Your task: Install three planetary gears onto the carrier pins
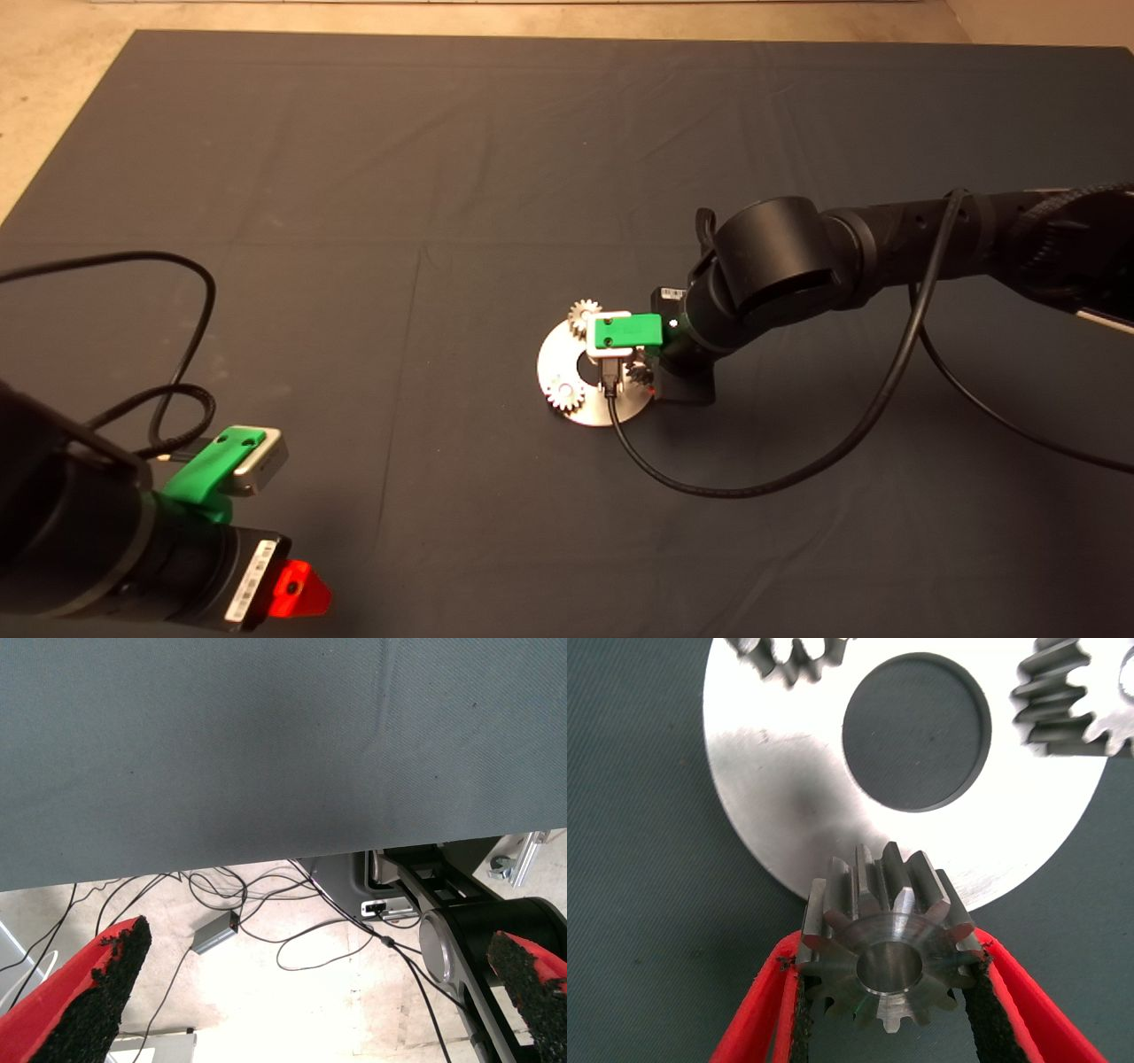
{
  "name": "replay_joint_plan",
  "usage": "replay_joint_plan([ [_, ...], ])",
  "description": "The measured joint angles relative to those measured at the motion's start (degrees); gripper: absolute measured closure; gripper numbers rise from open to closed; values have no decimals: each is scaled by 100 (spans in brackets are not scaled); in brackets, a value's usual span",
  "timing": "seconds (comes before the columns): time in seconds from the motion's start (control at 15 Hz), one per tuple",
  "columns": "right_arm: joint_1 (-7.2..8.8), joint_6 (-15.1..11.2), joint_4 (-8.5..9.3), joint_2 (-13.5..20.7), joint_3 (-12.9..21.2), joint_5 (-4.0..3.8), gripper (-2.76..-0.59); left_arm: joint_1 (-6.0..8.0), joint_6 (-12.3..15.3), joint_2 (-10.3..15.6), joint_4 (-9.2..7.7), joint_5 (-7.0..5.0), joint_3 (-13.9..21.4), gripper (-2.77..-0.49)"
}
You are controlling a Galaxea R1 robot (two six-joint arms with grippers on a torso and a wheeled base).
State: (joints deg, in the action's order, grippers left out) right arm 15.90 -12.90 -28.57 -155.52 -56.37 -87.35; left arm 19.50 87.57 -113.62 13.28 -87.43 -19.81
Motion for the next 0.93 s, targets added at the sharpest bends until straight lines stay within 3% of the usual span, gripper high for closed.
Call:
replay_joint_plan([
  [0.13,-33,-2,-2,-2,76,-52,-102,0,2,0,0,0,0,-276],
  [0.4,-46,-2,-2,-5,108,-61,-101,-45,2,0,0,0,0,-276],
  [0.93,15,-2,52,-41,-148,-11,-101,-63,1,0,-2,0,0,-276],
])
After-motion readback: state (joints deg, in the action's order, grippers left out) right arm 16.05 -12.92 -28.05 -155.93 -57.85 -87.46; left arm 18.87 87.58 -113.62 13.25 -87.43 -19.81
